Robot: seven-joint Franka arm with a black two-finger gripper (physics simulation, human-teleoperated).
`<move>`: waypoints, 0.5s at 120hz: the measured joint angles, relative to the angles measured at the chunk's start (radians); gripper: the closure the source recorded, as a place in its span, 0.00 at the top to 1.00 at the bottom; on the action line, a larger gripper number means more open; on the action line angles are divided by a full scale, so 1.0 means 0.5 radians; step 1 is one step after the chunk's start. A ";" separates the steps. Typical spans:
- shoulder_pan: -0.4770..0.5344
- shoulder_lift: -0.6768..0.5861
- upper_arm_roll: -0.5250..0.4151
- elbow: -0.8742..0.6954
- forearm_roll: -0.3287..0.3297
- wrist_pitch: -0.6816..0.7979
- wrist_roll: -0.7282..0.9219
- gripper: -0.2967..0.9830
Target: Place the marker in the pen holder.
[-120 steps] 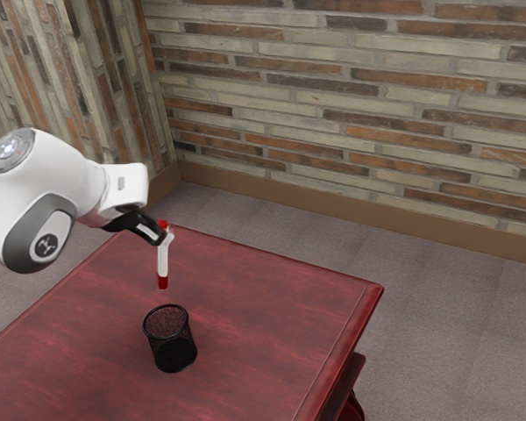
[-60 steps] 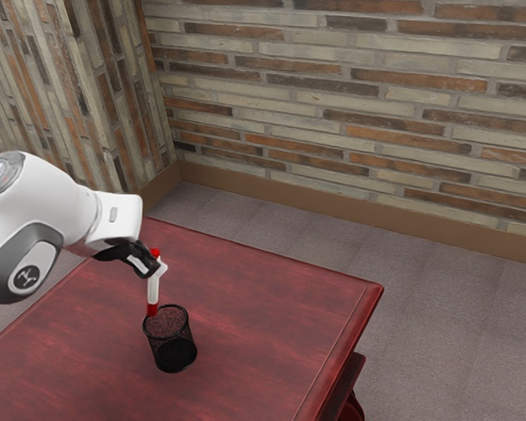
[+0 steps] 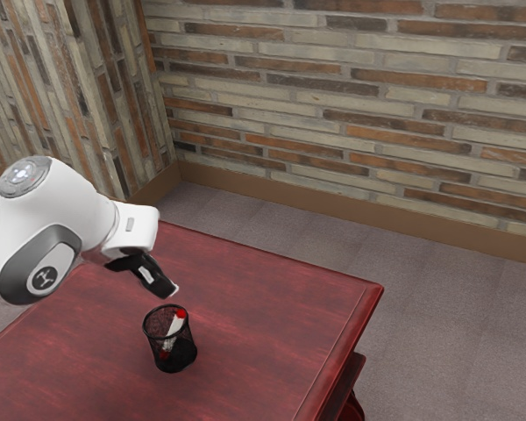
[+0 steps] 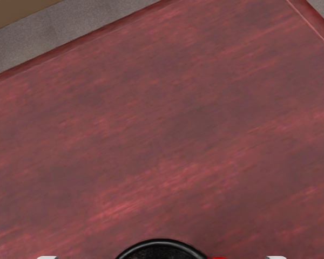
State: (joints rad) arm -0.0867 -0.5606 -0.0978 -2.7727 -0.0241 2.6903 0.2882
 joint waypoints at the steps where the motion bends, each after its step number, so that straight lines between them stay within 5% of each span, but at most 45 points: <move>1: 0.000 0.024 0.000 0.018 0.000 -0.005 0.001 0.61; 15: 0.004 0.286 0.075 0.438 -0.001 -0.264 0.017 0.68; 41: 0.028 1.071 0.392 1.965 0.015 -1.381 -0.098 0.74; 60: 0.118 1.224 0.452 2.401 0.019 -1.898 -0.208 0.75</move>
State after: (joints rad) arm -0.0278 0.0513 0.1282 -1.5723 -0.0146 1.7414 0.1844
